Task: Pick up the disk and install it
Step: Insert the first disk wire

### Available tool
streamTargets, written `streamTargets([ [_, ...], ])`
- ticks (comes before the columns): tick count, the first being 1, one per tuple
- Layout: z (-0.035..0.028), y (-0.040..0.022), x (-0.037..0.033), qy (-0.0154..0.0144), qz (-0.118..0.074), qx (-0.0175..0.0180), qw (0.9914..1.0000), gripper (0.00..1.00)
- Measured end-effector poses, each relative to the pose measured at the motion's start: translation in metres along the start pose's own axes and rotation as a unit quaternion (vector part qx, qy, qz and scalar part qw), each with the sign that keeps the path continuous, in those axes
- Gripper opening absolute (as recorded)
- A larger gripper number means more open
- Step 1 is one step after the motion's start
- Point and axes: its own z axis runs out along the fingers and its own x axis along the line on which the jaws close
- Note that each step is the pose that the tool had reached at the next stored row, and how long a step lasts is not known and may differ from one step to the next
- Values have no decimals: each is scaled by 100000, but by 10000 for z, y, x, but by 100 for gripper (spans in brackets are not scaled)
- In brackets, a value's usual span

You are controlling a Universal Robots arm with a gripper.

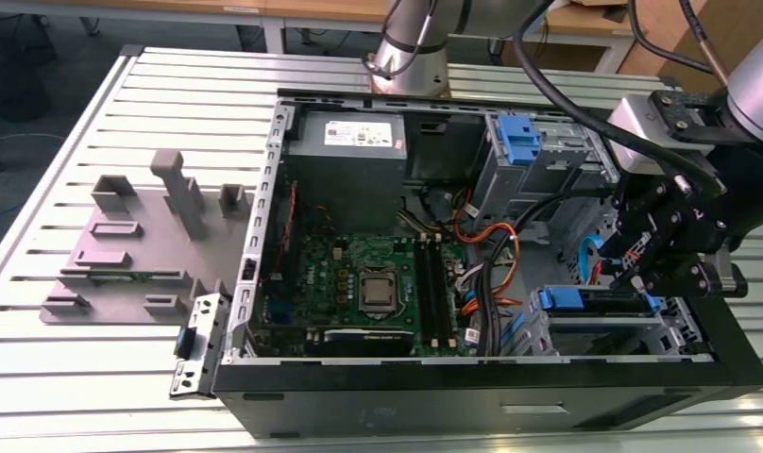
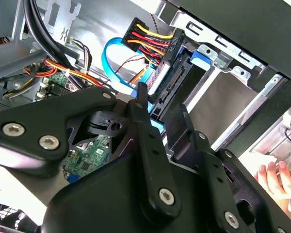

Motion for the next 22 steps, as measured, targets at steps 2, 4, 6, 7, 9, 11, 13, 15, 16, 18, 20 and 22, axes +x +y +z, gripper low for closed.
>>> streamTargets([
  [2, 0, 0, 0, 1, 1, 0, 100000, 42],
  [4, 1, 0, 0, -3, -1, 0, 100000, 42],
  [6, 1, 0, 0, 0, 1, 0, 100000, 41],
  [7, 1, 0, 0, 0, 0, -1, 100000, 41],
  [9, 2, 0, 0, -2, -1, -1, 100000, 28],
  [11, 2, 0, 0, -3, 0, -1, 100000, 22],
  [13, 2, 0, 0, 0, 2, 0, 100000, 17],
  [15, 2, 0, 0, 0, 2, 1, 100000, 16],
  [16, 2, 0, 0, 1, 3, 1, 100000, 16],
  [18, 3, 0, 0, 0, 2, 1, 100000, 16],
  [20, 8, 0, 0, 1, 0, -1, 100000, 16],
  [22, 9, 0, 1, -2, 3, 0, 100000, 16],
])
